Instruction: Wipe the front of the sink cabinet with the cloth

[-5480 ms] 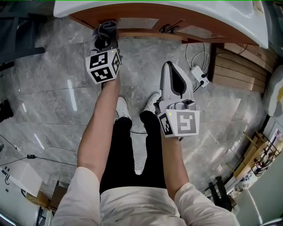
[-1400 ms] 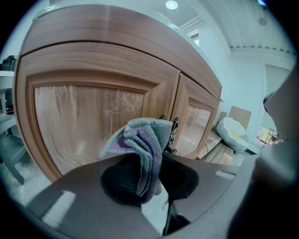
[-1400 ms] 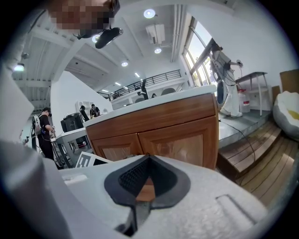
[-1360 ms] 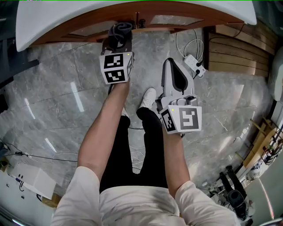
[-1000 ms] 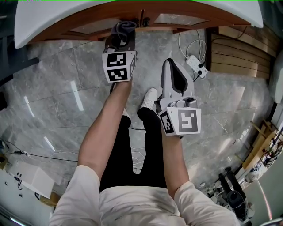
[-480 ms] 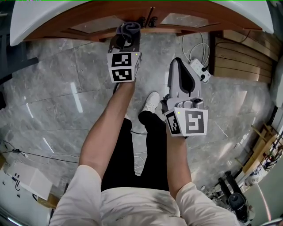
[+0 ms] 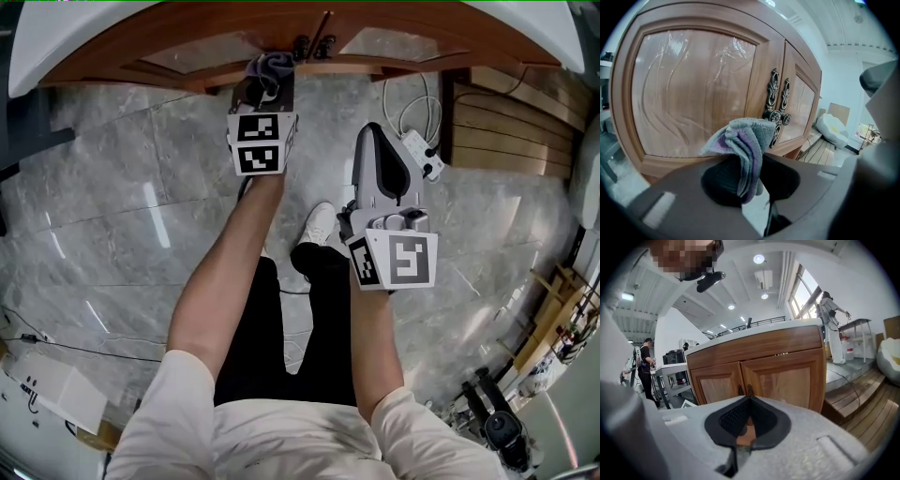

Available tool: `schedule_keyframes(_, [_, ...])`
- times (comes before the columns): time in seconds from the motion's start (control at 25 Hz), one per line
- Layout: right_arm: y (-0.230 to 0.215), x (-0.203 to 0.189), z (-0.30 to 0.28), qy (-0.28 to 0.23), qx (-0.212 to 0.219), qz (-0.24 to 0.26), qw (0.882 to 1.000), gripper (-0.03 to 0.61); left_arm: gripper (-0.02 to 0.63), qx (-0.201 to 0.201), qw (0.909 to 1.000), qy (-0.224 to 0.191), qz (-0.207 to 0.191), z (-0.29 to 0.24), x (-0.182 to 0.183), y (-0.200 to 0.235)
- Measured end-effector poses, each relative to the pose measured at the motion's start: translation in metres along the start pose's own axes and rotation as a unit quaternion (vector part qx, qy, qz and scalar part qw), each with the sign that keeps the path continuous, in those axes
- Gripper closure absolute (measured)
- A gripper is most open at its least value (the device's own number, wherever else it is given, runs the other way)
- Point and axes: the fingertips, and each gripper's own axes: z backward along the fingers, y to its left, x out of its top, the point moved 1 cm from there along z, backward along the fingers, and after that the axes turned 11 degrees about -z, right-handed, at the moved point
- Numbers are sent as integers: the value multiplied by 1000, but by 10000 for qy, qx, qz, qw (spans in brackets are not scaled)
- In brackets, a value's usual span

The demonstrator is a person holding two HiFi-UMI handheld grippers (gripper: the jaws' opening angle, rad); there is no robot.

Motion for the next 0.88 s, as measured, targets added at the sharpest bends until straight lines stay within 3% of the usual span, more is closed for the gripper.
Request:
schedule_keyframes(0.32, [5, -6, -6, -3, 54, 83, 10000, 581, 522, -23, 10000, 5, 0, -3, -7, 2])
schedule_keyframes(0.6, [11, -4, -10, -7, 70, 110, 9999, 581, 523, 96, 9994, 91, -304, 0, -10, 13])
schedule_keyframes(0.88, [20, -1, -12, 15, 100, 156, 9998, 581, 523, 193, 9997, 79, -163, 8, -12, 31])
